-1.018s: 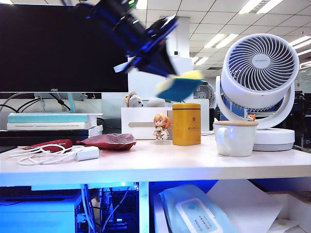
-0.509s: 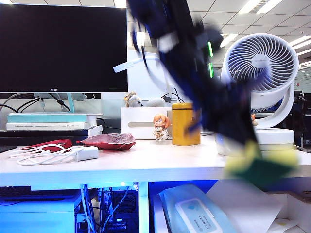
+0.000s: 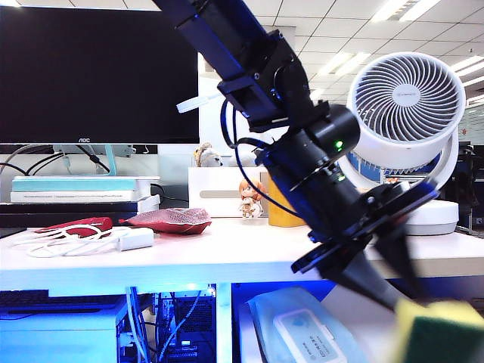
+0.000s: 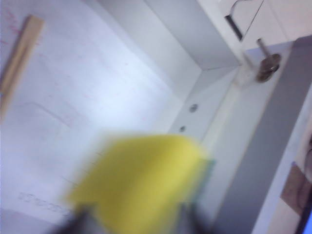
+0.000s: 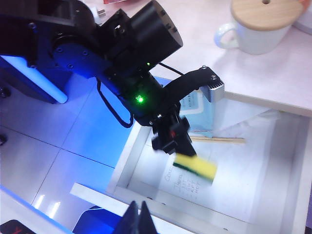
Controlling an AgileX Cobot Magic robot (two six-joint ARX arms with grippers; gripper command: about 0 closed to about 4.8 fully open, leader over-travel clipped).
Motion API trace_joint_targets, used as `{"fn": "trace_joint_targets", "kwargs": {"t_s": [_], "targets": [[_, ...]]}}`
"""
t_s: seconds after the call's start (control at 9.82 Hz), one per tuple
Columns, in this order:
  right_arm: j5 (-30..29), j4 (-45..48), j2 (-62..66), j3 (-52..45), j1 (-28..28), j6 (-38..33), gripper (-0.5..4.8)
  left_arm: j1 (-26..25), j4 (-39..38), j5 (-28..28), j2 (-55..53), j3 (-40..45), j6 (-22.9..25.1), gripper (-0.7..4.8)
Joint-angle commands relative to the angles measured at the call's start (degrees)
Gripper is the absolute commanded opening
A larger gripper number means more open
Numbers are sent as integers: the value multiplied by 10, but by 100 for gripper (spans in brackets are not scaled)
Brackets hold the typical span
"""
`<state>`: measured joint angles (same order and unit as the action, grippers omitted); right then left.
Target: Open the drawer, place the cleaning sponge inside, then close the drawer.
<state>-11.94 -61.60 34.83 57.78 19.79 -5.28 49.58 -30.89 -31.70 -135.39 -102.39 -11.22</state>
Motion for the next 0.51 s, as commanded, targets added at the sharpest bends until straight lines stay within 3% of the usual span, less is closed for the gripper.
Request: {"fn": "trace_joint_targets", "kwargs": {"t_s": [0.1, 0.31, 0.41, 0.51], "targets": [[5, 5, 0, 4, 0, 0, -6, 5, 3, -7, 3, -1, -14, 371], [5, 3, 0, 4, 0, 0, -6, 6, 3, -7, 4, -2, -14, 371], [5, 3, 0, 4, 0, 0, -6, 6, 1, -6, 17, -2, -13, 192], [5, 3, 0, 4, 0, 0, -6, 5, 4, -5, 28, -2, -12, 81]]}}
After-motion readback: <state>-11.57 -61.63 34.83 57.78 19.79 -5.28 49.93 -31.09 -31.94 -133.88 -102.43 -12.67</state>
